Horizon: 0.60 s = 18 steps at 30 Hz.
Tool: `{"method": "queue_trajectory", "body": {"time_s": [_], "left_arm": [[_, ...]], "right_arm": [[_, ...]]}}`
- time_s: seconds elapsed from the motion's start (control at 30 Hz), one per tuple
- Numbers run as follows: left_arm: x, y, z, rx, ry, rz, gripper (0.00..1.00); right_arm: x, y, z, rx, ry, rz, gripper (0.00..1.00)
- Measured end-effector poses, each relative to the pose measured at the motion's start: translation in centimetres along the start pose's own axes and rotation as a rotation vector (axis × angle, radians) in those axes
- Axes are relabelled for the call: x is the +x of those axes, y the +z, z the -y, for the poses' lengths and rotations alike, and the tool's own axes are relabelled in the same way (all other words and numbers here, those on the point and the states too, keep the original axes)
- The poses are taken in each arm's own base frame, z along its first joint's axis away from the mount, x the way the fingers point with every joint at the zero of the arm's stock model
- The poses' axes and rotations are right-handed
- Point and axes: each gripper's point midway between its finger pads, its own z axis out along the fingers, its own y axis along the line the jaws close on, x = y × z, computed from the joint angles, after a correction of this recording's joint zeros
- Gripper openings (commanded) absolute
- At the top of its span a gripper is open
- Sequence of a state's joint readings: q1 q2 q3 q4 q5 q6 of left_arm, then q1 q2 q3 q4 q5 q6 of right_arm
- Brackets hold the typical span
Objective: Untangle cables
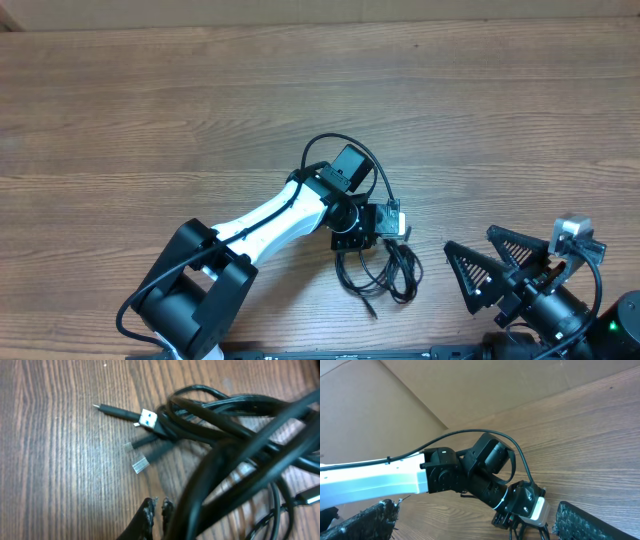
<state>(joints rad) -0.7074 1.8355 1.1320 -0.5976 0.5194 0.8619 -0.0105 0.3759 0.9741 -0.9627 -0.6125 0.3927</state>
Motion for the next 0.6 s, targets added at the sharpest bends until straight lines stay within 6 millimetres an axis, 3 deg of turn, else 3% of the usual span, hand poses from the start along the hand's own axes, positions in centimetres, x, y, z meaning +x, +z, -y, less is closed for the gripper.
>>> {"method": "queue_trajectory", "body": {"time_s": [0.33,0.47,0.6], "left_arm": [[-1.6,-0.3,0.8,0.061,-0.154,0.072,0.04],[-4.1,-2.2,-0.3,0.022,-0.183,0.125,0.04],[-7.0,-5.4,-1.5,-0.06,-0.194,0.187,0.04]], "right_arm": [[0.0,0.0,0.1,0.003,0.0,0.002,1.0],[-0.1,0.0,0.1,0.008,0.0,0.004,1.0],[-0.1,0.0,0.2,0.01,0.0,0.005,1.0]]}}
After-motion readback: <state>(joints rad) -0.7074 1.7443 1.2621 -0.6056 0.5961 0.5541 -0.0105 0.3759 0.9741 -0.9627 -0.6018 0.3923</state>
